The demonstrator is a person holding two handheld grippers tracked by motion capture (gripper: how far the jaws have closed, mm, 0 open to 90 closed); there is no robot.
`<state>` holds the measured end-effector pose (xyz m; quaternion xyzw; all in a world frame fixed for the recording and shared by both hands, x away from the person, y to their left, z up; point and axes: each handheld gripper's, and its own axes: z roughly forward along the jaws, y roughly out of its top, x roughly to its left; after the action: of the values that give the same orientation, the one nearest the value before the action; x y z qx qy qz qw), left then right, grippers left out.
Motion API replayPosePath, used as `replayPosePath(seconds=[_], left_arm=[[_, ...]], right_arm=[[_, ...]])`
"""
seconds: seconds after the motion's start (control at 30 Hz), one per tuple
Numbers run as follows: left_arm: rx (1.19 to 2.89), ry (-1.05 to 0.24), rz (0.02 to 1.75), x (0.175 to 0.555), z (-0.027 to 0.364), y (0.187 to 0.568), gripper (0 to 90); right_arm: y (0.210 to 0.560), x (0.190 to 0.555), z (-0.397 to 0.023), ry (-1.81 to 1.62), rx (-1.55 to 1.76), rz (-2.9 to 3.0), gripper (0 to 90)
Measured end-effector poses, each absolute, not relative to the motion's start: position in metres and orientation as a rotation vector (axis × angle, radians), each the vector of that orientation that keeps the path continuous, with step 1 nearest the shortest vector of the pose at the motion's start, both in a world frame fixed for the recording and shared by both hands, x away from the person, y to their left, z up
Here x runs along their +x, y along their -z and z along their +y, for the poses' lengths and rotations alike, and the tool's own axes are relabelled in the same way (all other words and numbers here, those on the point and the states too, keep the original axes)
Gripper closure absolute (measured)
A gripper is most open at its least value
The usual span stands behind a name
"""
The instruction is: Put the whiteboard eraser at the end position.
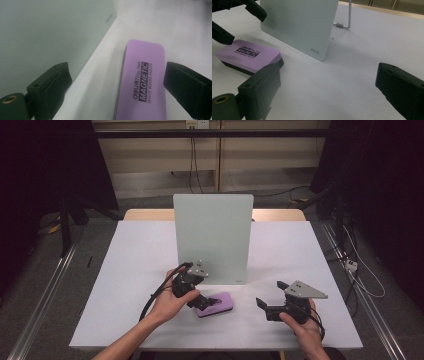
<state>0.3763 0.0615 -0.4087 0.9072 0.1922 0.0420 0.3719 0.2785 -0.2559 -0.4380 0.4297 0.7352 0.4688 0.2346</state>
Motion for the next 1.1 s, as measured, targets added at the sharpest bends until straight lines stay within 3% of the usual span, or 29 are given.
replayPosePath(seconds=[0.53, 1.1], left_arm=[[2.106, -0.249, 0.597, 0.362, 0.094, 0.408, 7.7], [2.071, -0.314, 0.661, 0.350, 0.139, 0.408, 6.6]], right_arm=[[0.438, 0.279, -0.256, -1.285, 1.191, 2.014, 5.8], [0.438, 0.278, -0.255, -1.277, 1.186, 2.018, 5.8]])
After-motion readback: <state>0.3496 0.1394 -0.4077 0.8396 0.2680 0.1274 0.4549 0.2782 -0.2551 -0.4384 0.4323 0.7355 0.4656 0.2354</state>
